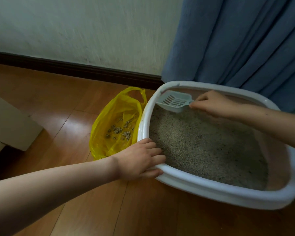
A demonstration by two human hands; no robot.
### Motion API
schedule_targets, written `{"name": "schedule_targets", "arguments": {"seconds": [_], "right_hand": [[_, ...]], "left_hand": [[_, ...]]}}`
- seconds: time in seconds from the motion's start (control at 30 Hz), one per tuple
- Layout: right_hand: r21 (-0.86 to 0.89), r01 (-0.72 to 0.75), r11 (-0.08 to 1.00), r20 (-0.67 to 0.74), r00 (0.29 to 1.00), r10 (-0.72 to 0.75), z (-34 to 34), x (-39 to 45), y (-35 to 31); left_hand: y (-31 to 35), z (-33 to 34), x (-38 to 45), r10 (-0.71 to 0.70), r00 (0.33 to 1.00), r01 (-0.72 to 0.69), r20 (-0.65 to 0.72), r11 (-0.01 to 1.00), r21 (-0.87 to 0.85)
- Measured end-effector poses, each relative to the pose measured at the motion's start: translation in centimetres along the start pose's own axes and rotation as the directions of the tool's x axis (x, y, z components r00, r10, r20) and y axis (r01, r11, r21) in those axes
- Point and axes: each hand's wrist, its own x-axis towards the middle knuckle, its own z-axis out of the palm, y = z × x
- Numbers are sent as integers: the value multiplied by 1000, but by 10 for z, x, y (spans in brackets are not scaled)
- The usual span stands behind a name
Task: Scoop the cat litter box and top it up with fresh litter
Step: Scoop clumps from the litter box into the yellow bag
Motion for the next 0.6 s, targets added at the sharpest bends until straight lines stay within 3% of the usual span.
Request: {"name": "schedule_targets", "arguments": {"seconds": [0.1, 0.27, 0.4, 0.6], "right_hand": [[-316, 3, 949, -4, 1000, -4, -5, 1, 9], [-678, 13, 735, -95, 990, -105, -5, 13, 2], [-753, 80, 654, -56, 981, -185, 8, 26, 1], [-720, 230, 654, 83, 965, -248, 35, 41, -14]], "left_hand": [[1, 0, 1, -3, 1000, 3, 7, 1000, 13], [2, -1, 2, -9, 1000, 9, -2, 999, 31], [3, -2, 2, -12, 1000, 12, 9, 999, 35], [3, -2, 3, -21, 1000, 20, 9, 999, 36]]}}
